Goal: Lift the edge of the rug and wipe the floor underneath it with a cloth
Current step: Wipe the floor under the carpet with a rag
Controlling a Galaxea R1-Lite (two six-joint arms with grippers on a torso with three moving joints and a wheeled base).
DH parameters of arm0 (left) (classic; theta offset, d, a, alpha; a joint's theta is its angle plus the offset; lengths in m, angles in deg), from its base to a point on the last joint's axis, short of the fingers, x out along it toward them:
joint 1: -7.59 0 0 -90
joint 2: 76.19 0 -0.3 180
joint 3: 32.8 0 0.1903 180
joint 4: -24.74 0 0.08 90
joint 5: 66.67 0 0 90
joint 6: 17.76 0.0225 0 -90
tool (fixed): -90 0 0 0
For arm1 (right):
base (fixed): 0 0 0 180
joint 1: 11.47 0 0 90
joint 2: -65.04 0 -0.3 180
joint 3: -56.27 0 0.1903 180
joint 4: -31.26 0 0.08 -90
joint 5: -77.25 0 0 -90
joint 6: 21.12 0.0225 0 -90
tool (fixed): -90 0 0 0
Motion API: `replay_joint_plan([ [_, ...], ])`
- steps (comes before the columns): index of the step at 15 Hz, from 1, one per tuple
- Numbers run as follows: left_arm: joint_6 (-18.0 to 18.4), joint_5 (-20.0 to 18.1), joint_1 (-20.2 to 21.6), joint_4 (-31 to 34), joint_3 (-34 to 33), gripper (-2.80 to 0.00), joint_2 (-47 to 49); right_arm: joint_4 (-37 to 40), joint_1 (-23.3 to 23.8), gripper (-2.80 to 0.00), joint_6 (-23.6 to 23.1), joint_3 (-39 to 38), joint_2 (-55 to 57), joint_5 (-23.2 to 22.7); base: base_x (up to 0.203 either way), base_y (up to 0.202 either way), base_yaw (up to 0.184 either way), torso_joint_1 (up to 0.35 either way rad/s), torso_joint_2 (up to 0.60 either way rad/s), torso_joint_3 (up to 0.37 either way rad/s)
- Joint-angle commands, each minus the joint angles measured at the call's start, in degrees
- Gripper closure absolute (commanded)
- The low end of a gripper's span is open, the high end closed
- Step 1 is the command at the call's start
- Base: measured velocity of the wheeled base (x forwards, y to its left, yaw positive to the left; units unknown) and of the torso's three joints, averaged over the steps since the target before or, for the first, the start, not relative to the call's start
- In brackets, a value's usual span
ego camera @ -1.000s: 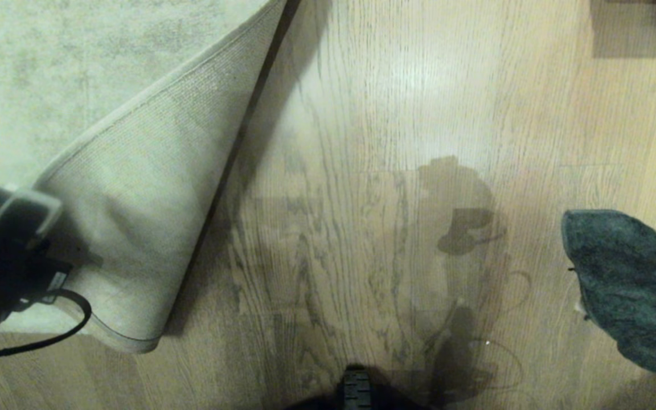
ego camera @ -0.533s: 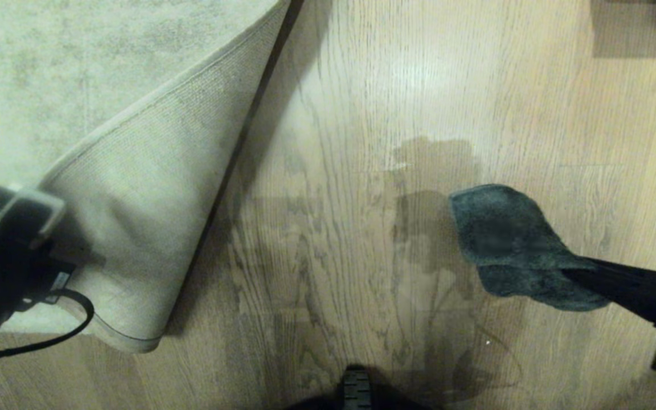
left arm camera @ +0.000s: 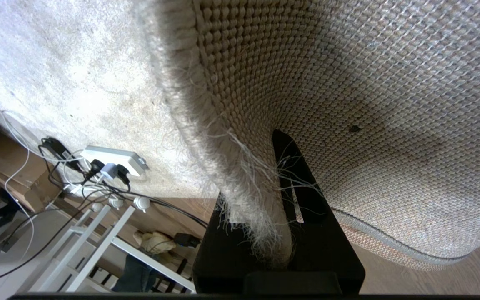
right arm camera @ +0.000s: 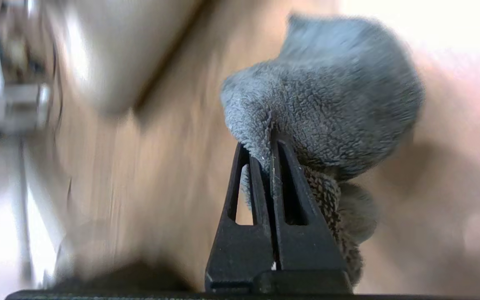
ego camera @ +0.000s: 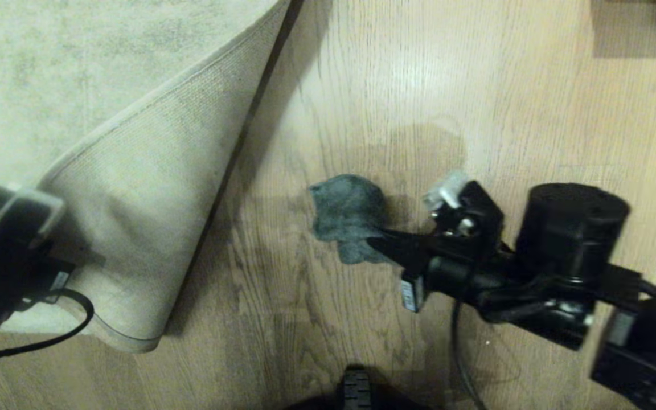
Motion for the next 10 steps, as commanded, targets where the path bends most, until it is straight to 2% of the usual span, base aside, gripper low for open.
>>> replay_joint_plan([
  [1, 0.2, 0.1, 0.0, -0.3, 0.0, 0.00, 0.0, -7.2, -4.6, 0.00, 0.7, 12.3, 17.8, 4.8, 0.000, 0.000, 0.000, 0.000, 0.00, 0.000],
  [7, -0.4, 0.1, -0.1, -0.8, 0.0, 0.00, 0.6, -10.0, -6.9, 0.00, 1.8, 40.8, 36.9, 15.8, 0.000, 0.000, 0.000, 0.000, 0.00, 0.000],
  [10, -0.4, 0.1, 0.0, -0.8, 0.0, 0.00, 1.0, -8.4, -7.6, 0.00, 2.2, 47.4, 42.3, 17.4, 0.000, 0.000, 0.000, 0.000, 0.00, 0.000],
])
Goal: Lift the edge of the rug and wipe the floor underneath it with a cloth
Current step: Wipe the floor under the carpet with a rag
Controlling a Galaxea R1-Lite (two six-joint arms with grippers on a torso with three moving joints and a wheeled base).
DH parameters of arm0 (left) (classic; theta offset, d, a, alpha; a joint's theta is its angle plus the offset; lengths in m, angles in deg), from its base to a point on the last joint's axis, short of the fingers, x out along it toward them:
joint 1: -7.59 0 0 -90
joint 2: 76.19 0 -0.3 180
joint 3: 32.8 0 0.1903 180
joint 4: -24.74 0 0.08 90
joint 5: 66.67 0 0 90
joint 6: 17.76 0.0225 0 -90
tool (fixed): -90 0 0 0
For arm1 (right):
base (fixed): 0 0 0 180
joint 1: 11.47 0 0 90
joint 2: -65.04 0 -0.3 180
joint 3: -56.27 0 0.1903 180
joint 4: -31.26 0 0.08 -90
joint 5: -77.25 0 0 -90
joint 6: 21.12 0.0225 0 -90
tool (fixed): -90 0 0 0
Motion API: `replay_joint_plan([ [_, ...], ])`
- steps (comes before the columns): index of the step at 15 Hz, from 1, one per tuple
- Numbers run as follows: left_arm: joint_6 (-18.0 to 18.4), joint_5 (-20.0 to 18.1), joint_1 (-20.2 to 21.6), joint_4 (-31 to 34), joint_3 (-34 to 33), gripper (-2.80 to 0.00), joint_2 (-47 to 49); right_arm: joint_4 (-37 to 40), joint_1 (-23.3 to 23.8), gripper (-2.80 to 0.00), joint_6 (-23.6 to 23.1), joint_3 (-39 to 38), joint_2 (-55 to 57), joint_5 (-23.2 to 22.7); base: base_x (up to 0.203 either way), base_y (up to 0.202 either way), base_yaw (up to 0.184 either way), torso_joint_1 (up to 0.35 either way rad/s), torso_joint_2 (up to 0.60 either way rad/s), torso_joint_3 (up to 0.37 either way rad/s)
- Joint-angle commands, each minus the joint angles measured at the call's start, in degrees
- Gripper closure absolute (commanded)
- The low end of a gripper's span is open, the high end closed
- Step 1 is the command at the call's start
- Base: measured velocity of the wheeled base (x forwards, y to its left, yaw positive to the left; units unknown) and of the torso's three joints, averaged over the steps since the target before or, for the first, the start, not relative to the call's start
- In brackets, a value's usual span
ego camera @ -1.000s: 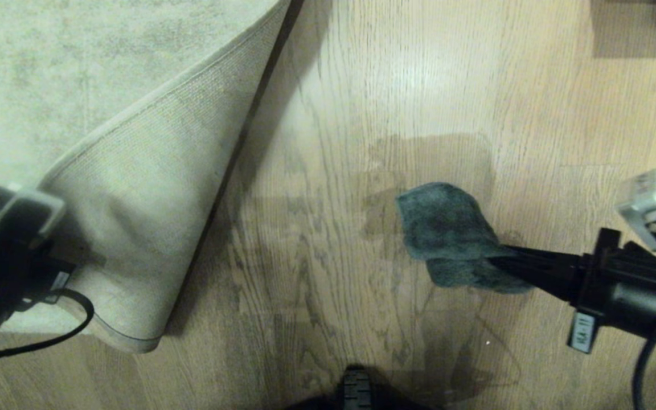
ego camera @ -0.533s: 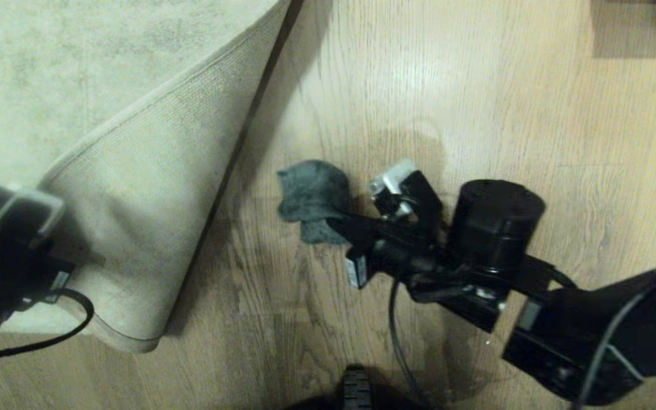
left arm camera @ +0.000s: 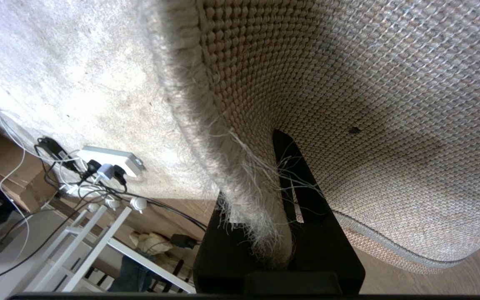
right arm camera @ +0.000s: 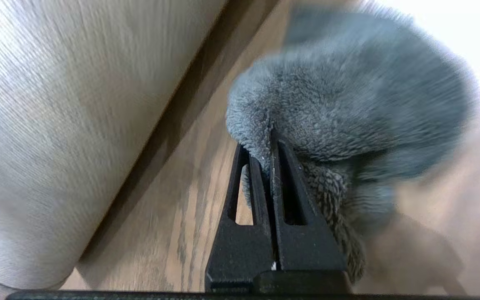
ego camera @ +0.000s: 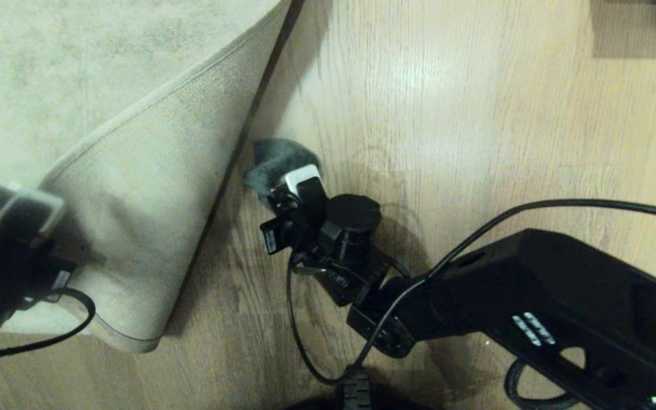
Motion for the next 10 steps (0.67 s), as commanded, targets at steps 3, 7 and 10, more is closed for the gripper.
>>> replay_joint_plan([
  [3, 0.3, 0.1, 0.0, -0.7, 0.1, 0.00, 1.3, -0.1, -0.6, 0.00, 0.1, 5.2, 7.4, 0.5, 0.000, 0.000, 0.000, 0.000, 0.00, 0.000],
  [7, 0.3, 0.1, 0.1, -0.8, 0.1, 0.00, 1.8, -0.4, 0.7, 0.00, 0.0, 13.0, 10.5, 2.5, 0.000, 0.000, 0.000, 0.000, 0.00, 0.000],
  [10, 0.3, 0.2, 0.1, -0.8, 0.0, 0.00, 1.8, 0.8, 3.6, 0.00, -0.1, 18.7, 11.3, 3.6, 0.000, 0.000, 0.000, 0.000, 0.00, 0.000],
])
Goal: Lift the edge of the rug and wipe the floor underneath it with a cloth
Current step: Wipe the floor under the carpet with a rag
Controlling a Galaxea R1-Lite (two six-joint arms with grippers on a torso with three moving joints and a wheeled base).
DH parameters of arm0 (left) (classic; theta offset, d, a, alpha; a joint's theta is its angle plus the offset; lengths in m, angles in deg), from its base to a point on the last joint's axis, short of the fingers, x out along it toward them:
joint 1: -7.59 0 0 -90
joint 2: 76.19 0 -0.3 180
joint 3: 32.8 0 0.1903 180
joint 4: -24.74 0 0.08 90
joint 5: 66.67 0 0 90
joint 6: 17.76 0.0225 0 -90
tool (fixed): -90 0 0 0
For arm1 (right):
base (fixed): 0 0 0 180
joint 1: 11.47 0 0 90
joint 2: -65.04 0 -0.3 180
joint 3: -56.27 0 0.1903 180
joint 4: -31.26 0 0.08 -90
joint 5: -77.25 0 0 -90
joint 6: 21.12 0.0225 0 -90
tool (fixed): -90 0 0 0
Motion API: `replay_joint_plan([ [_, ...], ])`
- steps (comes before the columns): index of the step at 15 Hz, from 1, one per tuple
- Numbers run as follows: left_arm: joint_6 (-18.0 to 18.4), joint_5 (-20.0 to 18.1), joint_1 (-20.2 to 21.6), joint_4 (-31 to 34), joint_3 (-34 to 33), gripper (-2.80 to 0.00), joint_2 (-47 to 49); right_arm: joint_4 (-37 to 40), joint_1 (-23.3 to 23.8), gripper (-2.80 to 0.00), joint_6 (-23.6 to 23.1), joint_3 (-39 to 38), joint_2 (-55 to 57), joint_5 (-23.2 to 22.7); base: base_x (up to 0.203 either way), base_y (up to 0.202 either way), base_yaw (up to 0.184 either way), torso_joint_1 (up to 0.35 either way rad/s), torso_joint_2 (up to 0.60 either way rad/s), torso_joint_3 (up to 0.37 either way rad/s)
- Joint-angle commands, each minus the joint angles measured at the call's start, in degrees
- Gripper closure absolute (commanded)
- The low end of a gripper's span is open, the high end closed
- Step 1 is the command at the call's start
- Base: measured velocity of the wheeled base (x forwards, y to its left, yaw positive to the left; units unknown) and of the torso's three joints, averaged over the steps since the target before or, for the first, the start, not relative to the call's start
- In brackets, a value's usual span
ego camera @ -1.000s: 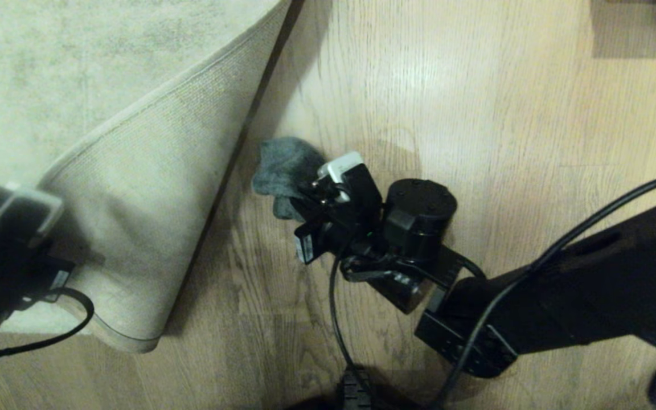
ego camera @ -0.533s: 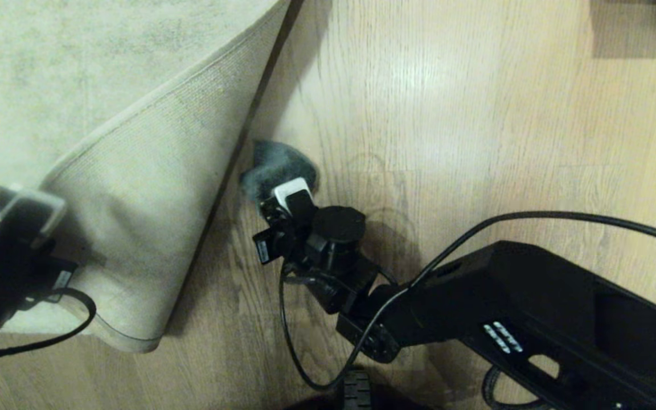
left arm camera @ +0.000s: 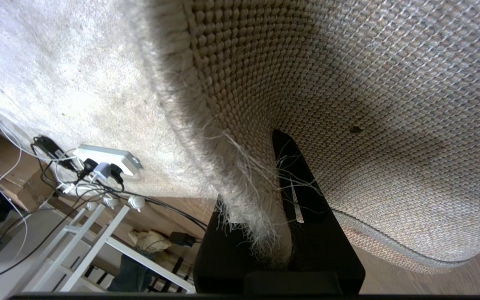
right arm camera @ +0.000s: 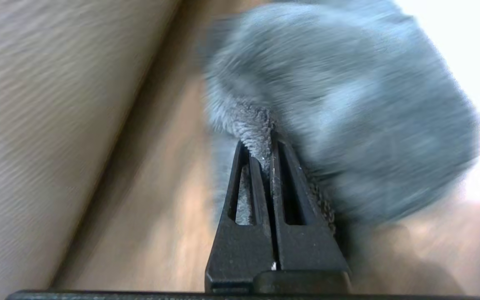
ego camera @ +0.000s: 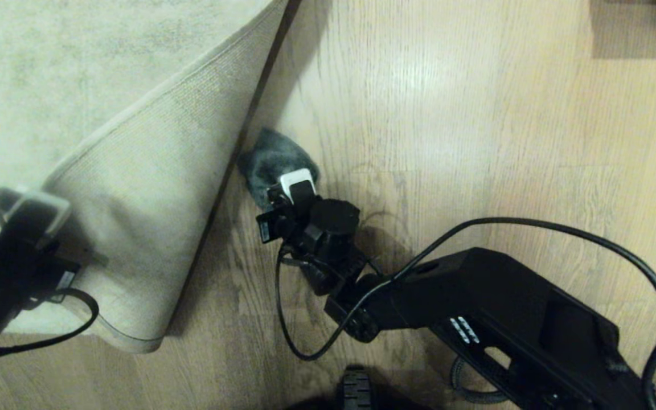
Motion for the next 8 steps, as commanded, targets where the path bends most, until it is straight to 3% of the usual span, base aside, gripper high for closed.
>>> replay_joint_plan([
  [1, 0.2, 0.2, 0.0, -0.2, 0.0, 0.00, 0.3, 0.4, 2.4, 0.00, -0.2, 3.6, 0.7, 0.2, 0.000, 0.000, 0.000, 0.000, 0.00, 0.000],
  [8, 0.2, 0.2, 0.0, -0.2, -0.1, 0.00, 0.3, 3.0, 6.6, 0.00, -1.7, 5.8, -5.0, 0.2, 0.000, 0.000, 0.000, 0.000, 0.00, 0.000],
])
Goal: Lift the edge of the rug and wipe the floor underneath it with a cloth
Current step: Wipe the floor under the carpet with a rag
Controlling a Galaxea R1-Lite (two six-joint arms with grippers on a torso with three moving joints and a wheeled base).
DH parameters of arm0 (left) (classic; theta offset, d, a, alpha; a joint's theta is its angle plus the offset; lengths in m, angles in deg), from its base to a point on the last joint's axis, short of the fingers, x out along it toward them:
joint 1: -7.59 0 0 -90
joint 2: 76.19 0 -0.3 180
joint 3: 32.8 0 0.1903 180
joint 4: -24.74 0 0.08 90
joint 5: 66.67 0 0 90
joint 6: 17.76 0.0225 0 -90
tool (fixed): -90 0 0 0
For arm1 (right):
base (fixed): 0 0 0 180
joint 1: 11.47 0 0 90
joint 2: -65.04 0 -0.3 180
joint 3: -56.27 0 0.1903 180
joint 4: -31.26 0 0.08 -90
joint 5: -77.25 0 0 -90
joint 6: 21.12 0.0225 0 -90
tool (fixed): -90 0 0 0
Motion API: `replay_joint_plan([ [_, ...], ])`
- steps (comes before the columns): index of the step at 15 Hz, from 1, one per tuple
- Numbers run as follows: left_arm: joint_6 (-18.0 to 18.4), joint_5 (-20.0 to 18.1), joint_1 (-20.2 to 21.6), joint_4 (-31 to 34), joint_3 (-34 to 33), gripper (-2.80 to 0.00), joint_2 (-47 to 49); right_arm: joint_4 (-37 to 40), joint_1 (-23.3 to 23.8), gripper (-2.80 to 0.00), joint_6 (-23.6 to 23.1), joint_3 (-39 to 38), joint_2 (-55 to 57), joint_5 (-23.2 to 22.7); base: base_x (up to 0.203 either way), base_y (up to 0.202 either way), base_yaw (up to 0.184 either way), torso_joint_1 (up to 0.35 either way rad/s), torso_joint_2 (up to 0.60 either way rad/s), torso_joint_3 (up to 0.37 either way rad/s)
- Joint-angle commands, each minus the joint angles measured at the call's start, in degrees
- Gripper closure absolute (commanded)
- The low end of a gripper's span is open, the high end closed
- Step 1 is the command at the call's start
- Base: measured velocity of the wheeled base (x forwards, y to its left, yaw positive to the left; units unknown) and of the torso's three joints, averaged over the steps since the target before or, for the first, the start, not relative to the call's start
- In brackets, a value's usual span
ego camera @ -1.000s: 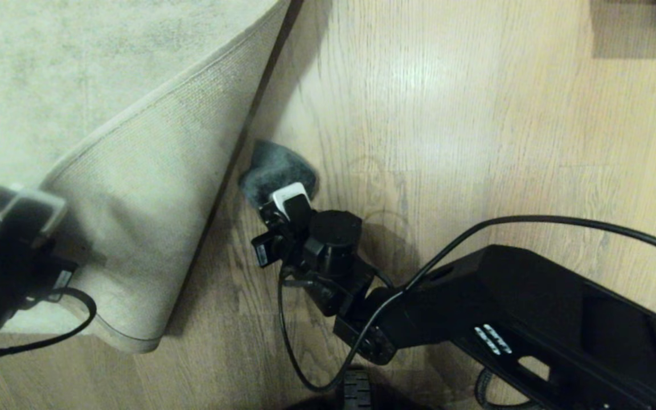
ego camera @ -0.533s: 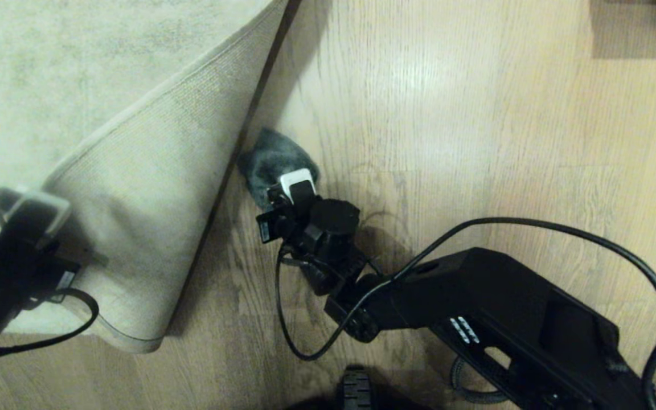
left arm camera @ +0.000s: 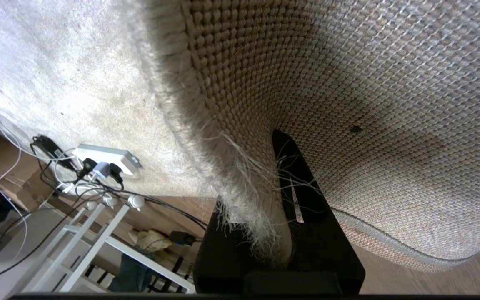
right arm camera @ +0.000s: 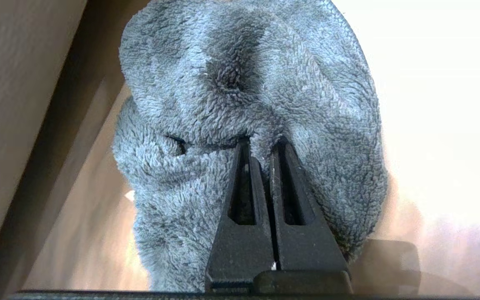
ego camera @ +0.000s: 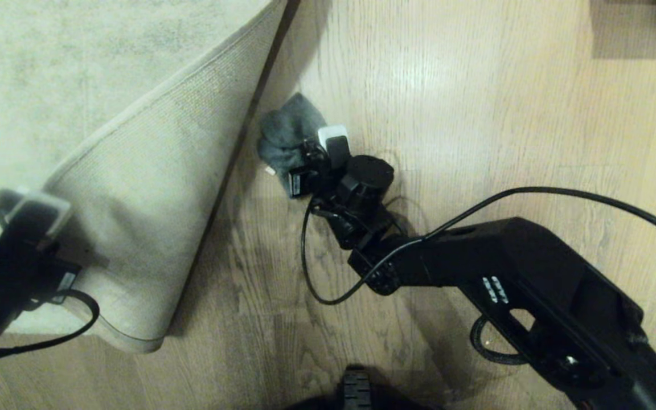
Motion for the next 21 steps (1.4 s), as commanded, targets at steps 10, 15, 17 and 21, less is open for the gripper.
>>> replay_joint_plan([
  [10, 0.2, 0.1, 0.0, -0.2, -0.9, 0.00, -0.4, 1.5, -9.2, 0.00, -0.1, -8.0, -6.7, 0.0, 0.000, 0.000, 0.000, 0.000, 0.00, 0.000],
  [15, 0.7, 0.0, -0.1, -5.6, -5.1, 0.00, -0.8, -4.7, -17.1, 0.00, 0.2, -19.6, -5.3, 1.9, 0.000, 0.000, 0.000, 0.000, 0.00, 0.000],
  [17, 0.6, 0.3, -0.4, -7.0, -6.1, 0.00, -0.8, -8.0, -19.8, 0.00, 0.4, -23.1, -3.9, 4.4, 0.000, 0.000, 0.000, 0.000, 0.00, 0.000],
  [21, 0.5, 0.3, -0.4, -7.1, -6.3, 0.00, -0.8, -9.3, -21.8, 0.00, 2.6, -22.3, 0.3, 5.3, 0.000, 0.000, 0.000, 0.000, 0.00, 0.000],
])
